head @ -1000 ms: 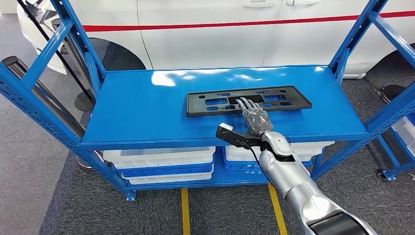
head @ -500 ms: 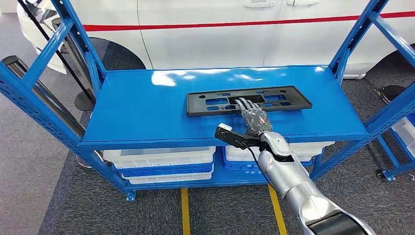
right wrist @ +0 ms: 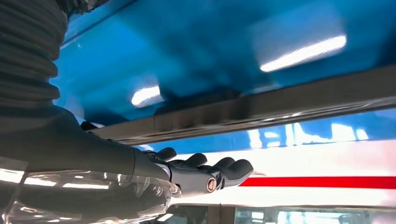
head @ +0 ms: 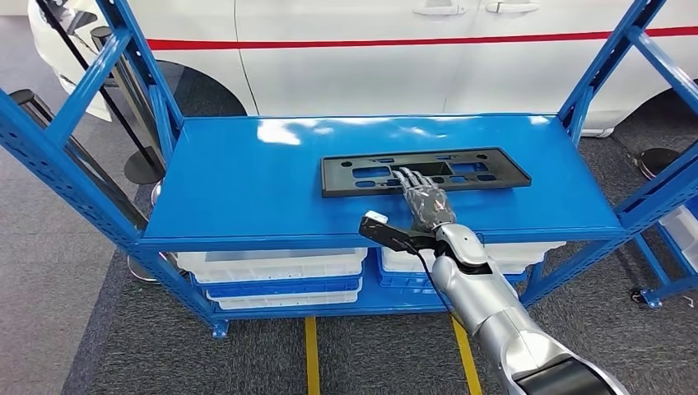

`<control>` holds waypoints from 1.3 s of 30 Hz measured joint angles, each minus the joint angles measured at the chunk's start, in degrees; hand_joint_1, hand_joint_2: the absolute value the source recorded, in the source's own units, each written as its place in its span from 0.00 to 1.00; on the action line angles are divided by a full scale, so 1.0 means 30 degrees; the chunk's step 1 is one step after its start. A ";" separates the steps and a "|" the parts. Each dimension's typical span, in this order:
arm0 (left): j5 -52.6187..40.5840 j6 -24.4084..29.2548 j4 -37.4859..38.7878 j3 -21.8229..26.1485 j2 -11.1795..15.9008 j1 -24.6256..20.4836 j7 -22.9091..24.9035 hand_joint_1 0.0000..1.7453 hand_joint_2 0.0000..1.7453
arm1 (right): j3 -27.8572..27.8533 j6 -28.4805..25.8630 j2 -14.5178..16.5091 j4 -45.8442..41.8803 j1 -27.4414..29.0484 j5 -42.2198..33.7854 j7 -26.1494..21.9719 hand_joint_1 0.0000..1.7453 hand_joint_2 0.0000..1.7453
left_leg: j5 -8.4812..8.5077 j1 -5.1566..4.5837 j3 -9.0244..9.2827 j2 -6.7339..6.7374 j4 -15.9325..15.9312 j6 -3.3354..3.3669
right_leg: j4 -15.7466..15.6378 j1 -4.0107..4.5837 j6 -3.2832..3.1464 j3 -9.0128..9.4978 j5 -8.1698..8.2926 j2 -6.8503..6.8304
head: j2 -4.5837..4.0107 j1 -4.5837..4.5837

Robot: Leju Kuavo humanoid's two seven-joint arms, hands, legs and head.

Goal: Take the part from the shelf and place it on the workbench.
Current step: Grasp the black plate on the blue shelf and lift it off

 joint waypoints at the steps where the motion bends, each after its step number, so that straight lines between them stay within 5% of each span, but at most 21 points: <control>1: -0.0005 0.0000 0.0000 0.0025 -0.0011 0.0006 -0.0004 0.00 0.00 | 0.0000 -0.0047 -0.0005 0.0009 -0.0016 0.0007 0.0000 0.00 1.00 | -0.0088 0.0006 0.0067 -0.0009 0.0049 -0.0061 | -0.1338 0.0010 -0.0067 0.0491 0.0810 0.0000 | 0.0000 0.0002; 3: -0.0009 -0.0002 0.0000 0.0076 -0.0040 0.0003 -0.0009 0.00 0.00 | 0.0000 -0.0145 -0.0014 0.0022 -0.0056 0.0022 0.0000 0.00 1.00 | -0.0232 -0.0009 0.0111 -0.0004 0.0117 -0.0237 | -0.3386 0.0145 -0.0256 0.1248 0.1568 0.0000 | 0.0000 0.0002; 8: -0.0031 0.0000 0.0004 0.0209 -0.0064 -0.0058 -0.0022 0.00 0.00 | 0.0000 -0.0328 -0.0011 0.0060 -0.0027 0.0226 0.0036 0.00 1.00 | -0.0504 0.0005 -0.0025 0.0083 0.0657 -0.0766 | -0.3944 0.0212 -0.0907 0.1625 0.1699 0.0001 | 0.0000 -0.0011; 10: -0.0053 -0.0004 0.0005 0.0263 -0.0066 -0.0077 -0.0026 0.00 0.00 | 0.0000 -0.0466 -0.0006 0.0069 -0.0055 0.0390 0.0095 0.00 1.00 | -0.1248 0.0078 -0.0906 0.0191 0.2283 -0.0970 | -0.4045 0.0164 -0.1104 0.1872 0.1620 -0.0039 | 0.0000 -0.0024; 12: -0.0117 -0.0007 0.0007 0.0288 -0.0067 -0.0088 -0.0031 0.00 0.00 | 0.0000 -0.0659 -0.0006 0.0127 -0.0027 0.0559 0.0199 0.00 1.00 | -0.2043 0.0140 -0.2401 0.0245 0.4650 -0.1146 | -0.4038 0.0184 -0.1219 0.2025 0.1462 -0.0086 | 0.0000 -0.0026; 14: -0.0189 -0.0009 0.0007 0.0313 -0.0067 -0.0062 -0.0035 0.00 0.00 | 0.0000 -0.0900 -0.0006 0.0222 0.0037 0.0754 0.0312 0.00 1.00 | -0.1856 0.0194 -0.3294 0.0286 0.5477 -0.1201 | -0.3993 0.0184 -0.1221 0.2201 0.1267 -0.0096 | 0.0000 -0.0026; 17: -0.0248 -0.0011 0.0009 0.0377 -0.0069 -0.0020 -0.0040 0.00 0.00 | 0.0000 -0.1288 -0.0006 0.0321 0.0069 0.1049 0.0461 0.00 1.00 | 0.0439 0.0235 -0.2431 0.0348 0.2407 -0.1176 | -0.3896 0.0149 -0.1063 0.2630 0.0867 -0.0079 | 0.0000 -0.0026; 19: -0.0281 -0.0015 0.0020 0.0426 -0.0078 -0.0051 -0.0057 0.00 0.00 | 0.0000 -0.1473 -0.0002 0.0382 0.0041 0.1218 0.0570 0.00 1.00 | 0.0940 0.0155 -0.1887 0.0387 0.0765 -0.1053 | -0.3853 0.0179 -0.0856 0.2727 0.0657 -0.0087 | 0.0000 -0.0021; 21: -0.0341 -0.0016 0.0029 0.0457 -0.0093 -0.0095 -0.0078 0.00 0.00 | 0.0000 -0.1677 0.0015 0.0472 0.0038 0.1466 0.0770 0.00 1.00 | 0.0798 0.0077 -0.1828 0.0365 0.0590 -0.0818 | -0.3867 0.0226 -0.0628 0.2729 0.0534 -0.0106 | 0.0000 -0.0015; 22: -0.0383 -0.0015 0.0029 0.0476 -0.0109 -0.0106 -0.0089 0.00 0.00 | 0.0000 -0.1798 0.0027 0.0503 0.0045 0.1603 0.0889 0.05 1.00 | 0.0946 0.0101 -0.1769 0.0345 0.0600 -0.0705 | -0.3874 0.0219 -0.0516 0.2770 0.0446 -0.0112 | 0.0000 -0.0011; 24: -0.0459 -0.0002 0.0029 0.0521 -0.0133 -0.0096 -0.0153 0.00 0.00 | 0.0000 -0.2077 0.0053 0.0563 0.0039 0.1897 0.1152 0.48 1.00 | 0.0915 0.0108 -0.1625 0.0321 0.0551 -0.0564 | -0.3626 0.0203 -0.0376 0.2757 0.0355 -0.0109 | 0.0000 -0.0007; 26: -0.0470 0.0022 0.0029 0.0585 -0.0177 -0.0108 -0.0314 0.00 0.00 | 0.0000 -0.2323 0.0047 0.0669 0.0047 0.2186 0.1430 0.93 1.00 | 0.0810 0.0047 -0.1496 0.0282 0.0572 -0.0531 | -0.3393 0.0233 -0.0706 0.2717 0.0489 -0.0091 | 0.0000 0.0000; 27: -0.0455 0.0033 0.0029 0.0634 -0.0204 -0.0135 -0.0399 0.00 0.00 | 0.0000 -0.2434 0.0044 0.0741 0.0057 0.2295 0.1536 0.99 1.00 | 0.0755 -0.0001 -0.1474 0.0254 0.0605 -0.0539 | -0.3447 0.0259 -0.1007 0.2760 0.0585 -0.0089 | 0.0000 -0.0005; 29: -0.0432 0.0044 0.0029 0.0732 -0.0248 -0.0176 -0.0537 0.00 0.00 | 0.0000 -0.2592 0.0038 0.0881 0.0085 0.2375 0.1641 1.00 1.00 | 0.0672 -0.0064 -0.1452 0.0231 0.0632 -0.0487 | -0.3752 0.0259 -0.1440 0.2963 0.0443 -0.0102 | 0.0000 -0.0004; 30: -0.0428 0.0045 0.0029 0.0769 -0.0255 -0.0186 -0.0592 0.00 0.00 | 0.0000 -0.2639 0.0038 0.0934 0.0105 0.2366 0.1639 1.00 1.00 | 0.0650 -0.0090 -0.1460 0.0238 0.0635 -0.0459 | -0.3870 0.0244 -0.1462 0.3044 0.0331 -0.0113 | 0.0000 -0.0011; 35: -0.0428 0.0051 0.0029 0.0887 -0.0257 -0.0190 -0.0714 0.00 0.00 | -0.0014 -0.2670 -0.0006 0.1160 0.0279 0.2295 0.1563 1.00 1.00 | 0.0621 -0.0139 -0.1465 0.0271 0.0638 -0.0413 | -0.4104 0.0209 -0.1303 0.3136 0.0274 -0.0123 | 0.0000 -0.0011; 39: -0.0121 -0.0215 0.0029 0.0972 -0.0248 -0.0271 -0.0692 0.00 0.00 | -0.0020 -0.2529 -0.0008 0.1273 0.0271 0.2293 0.1061 1.00 1.00 | 0.0630 -0.0144 -0.1467 0.0274 0.0639 -0.0385 | -0.4171 0.0188 -0.0830 0.3158 0.0316 -0.0136 | 0.0000 -0.0011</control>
